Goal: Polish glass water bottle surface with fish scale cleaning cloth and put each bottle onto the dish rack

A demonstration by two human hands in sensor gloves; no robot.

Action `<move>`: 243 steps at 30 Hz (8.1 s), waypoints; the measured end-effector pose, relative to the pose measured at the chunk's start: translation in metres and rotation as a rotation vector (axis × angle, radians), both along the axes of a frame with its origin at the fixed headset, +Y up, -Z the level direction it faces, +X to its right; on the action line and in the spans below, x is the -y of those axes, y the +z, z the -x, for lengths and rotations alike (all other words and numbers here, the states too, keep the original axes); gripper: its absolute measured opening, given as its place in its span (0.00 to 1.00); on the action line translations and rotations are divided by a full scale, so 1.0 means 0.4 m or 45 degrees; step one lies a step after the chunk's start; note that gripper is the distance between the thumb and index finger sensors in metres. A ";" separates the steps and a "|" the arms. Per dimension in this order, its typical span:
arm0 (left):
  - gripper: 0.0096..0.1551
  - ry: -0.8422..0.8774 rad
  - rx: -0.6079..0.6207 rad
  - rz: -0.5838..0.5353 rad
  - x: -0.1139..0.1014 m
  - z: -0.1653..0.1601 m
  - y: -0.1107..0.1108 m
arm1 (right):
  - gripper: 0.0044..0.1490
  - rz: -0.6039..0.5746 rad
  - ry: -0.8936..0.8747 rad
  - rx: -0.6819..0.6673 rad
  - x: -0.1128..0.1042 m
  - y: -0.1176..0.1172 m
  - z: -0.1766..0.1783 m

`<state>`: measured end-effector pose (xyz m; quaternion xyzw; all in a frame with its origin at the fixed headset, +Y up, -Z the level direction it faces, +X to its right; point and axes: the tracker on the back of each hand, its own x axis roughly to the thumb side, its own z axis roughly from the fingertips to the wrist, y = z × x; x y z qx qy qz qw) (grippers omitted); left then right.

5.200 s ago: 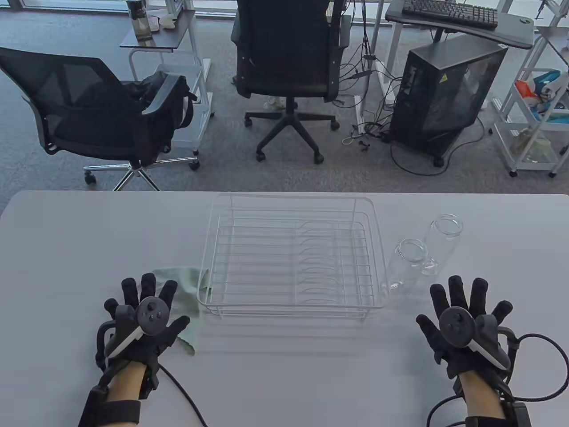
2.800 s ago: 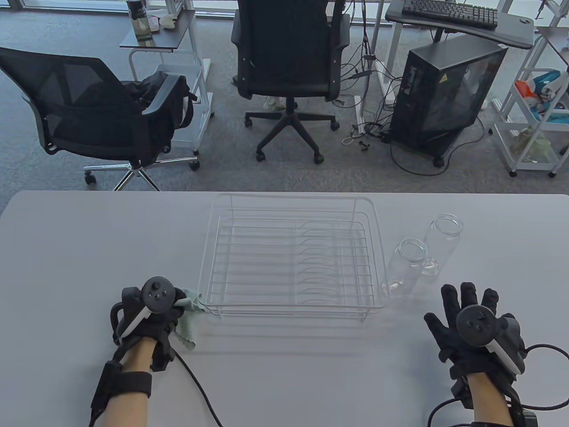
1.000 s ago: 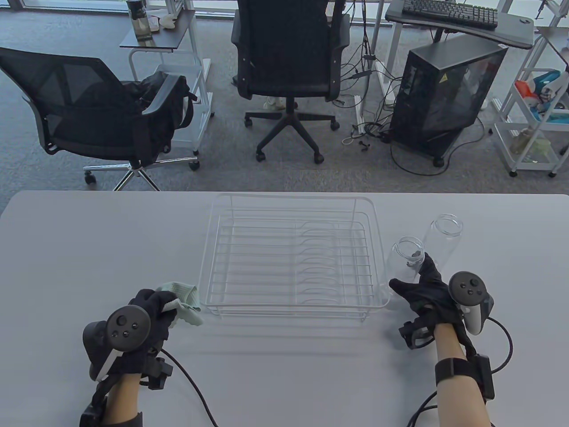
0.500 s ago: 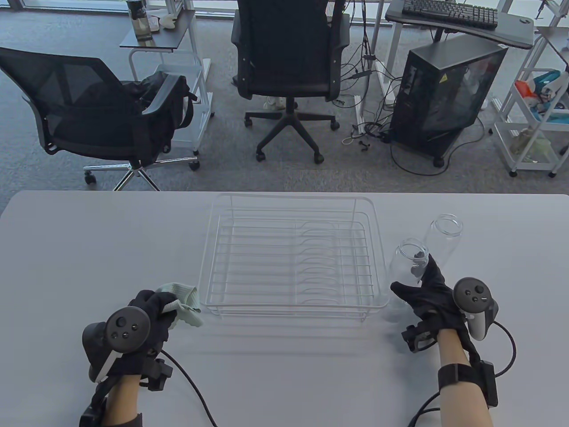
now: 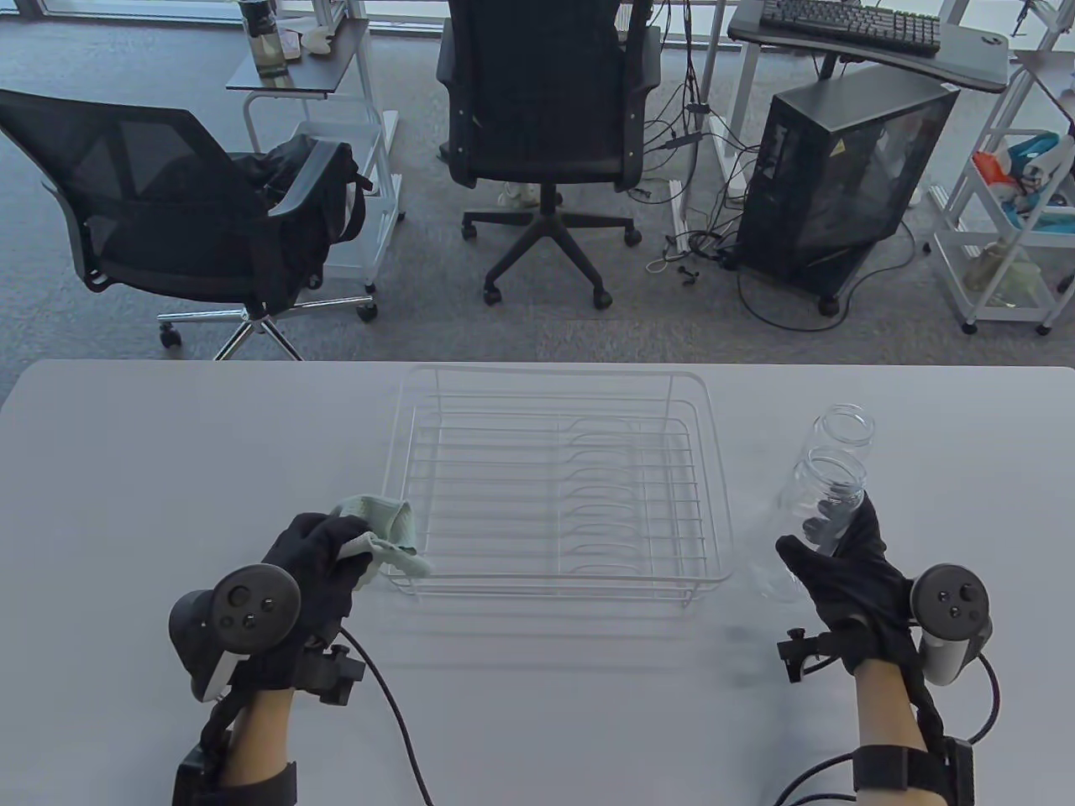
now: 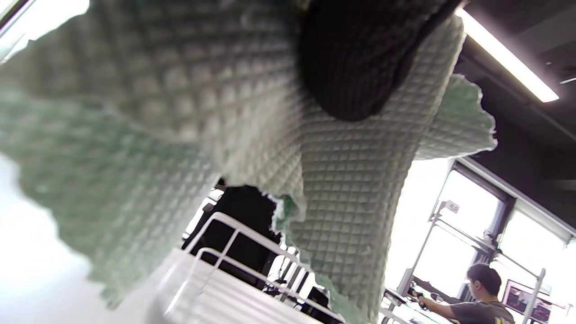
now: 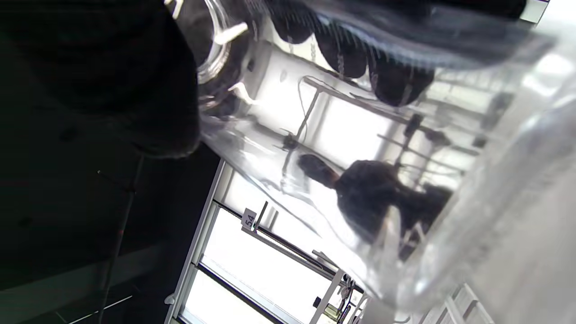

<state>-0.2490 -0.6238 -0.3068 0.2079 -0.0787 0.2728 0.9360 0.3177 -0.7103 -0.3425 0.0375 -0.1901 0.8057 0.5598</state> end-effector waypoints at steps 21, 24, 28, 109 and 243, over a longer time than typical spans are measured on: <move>0.20 0.222 0.476 -0.275 -0.041 -0.319 0.027 | 0.70 0.012 -0.089 -0.690 -0.025 0.039 0.418; 0.20 0.225 0.493 -0.298 -0.036 -0.334 0.035 | 0.70 0.011 -0.144 -0.750 -0.030 0.049 0.454; 0.21 0.257 0.524 -0.281 -0.025 -0.341 0.034 | 0.70 0.008 -0.203 -0.796 -0.024 0.056 0.467; 0.21 0.422 0.611 -0.117 0.096 -0.381 0.041 | 0.70 0.117 -0.590 -1.040 0.030 0.026 0.425; 0.21 0.344 0.619 -0.214 0.106 -0.408 0.070 | 0.46 0.174 -0.693 -1.048 0.002 0.036 0.412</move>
